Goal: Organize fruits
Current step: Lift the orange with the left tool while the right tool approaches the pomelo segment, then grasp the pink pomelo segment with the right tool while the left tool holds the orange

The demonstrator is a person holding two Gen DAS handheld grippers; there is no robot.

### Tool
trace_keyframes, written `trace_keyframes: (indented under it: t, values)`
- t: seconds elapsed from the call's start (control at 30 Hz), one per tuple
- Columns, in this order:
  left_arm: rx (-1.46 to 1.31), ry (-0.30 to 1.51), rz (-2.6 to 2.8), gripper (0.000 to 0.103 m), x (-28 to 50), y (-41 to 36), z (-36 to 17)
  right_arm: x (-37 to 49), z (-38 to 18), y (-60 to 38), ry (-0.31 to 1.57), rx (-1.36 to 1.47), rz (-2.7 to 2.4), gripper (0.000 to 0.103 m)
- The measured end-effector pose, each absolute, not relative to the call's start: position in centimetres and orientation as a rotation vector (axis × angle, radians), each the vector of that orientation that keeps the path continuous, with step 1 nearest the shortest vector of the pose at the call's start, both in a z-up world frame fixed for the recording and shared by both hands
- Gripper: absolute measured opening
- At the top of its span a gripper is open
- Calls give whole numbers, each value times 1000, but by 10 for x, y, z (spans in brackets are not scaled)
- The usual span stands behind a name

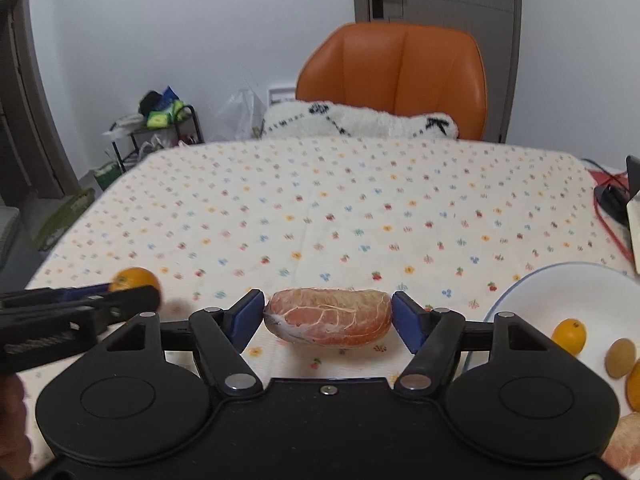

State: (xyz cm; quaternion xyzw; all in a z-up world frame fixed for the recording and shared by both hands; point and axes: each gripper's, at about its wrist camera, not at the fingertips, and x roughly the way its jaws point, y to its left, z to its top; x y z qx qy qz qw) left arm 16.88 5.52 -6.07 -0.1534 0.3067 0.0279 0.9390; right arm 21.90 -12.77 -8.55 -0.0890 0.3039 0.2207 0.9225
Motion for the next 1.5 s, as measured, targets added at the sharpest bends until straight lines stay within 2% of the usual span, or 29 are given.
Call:
trace_keyframes:
  t: [0.17, 0.23, 0.27, 0.47, 0.57, 0.77, 0.83, 0.9, 1.3, 1.5]
  values:
    - [-300, 615, 34, 36, 170, 45, -52, 210, -70, -138, 590, -163, 453, 64]
    - [-292, 608, 22, 36, 169, 39, -48, 207, -67, -144, 589, -153, 453, 28]
    - [-289, 605, 15, 36, 169, 36, -46, 207, -65, -146, 600, -145, 438, 18]
    - [-268, 602, -18, 36, 169, 16, -41, 204, -62, -165, 594, -116, 428, 18]
    - [-258, 602, -20, 36, 168, 10, -40, 201, -61, -174, 594, -88, 451, 19]
    - [-260, 604, -11, 36, 165, 12, -41, 201, -63, -176, 612, -70, 472, 42]
    - [-264, 608, -8, 36, 165, 13, -44, 200, -66, -172, 616, -82, 485, 64]
    - [-267, 610, -5, 36, 164, 16, -45, 198, -69, -167, 614, -100, 488, 72]
    - [-307, 623, 21, 36, 160, 40, -57, 209, -95, -136, 695, -204, 443, 72]
    - [-331, 627, 33, 36, 160, 52, -63, 215, -103, -119, 701, -284, 403, 77]
